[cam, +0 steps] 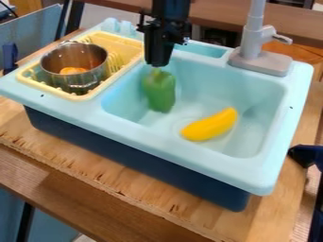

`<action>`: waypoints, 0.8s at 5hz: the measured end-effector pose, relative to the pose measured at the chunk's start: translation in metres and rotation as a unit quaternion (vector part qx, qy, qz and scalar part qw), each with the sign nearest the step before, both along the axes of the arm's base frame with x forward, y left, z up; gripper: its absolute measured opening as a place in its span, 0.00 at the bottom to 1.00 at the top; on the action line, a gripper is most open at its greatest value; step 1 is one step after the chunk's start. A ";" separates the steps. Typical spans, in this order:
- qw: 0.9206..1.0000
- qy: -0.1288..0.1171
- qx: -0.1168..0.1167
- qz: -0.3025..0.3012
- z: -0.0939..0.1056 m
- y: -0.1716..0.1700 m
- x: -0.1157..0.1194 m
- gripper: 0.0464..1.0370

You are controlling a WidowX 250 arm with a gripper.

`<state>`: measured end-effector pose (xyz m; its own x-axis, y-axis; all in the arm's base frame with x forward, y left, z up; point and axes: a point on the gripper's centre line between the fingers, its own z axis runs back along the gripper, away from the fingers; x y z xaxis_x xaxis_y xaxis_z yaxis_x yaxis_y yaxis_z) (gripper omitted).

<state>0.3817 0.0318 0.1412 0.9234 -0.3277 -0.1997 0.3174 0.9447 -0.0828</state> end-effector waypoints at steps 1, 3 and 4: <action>1.000 -0.005 -0.006 0.001 -0.002 -0.001 0.001 0.02; 0.999 -0.044 -0.013 -0.025 0.026 -0.024 -0.006 0.01; 0.997 -0.066 -0.019 -0.042 0.037 -0.032 -0.010 0.01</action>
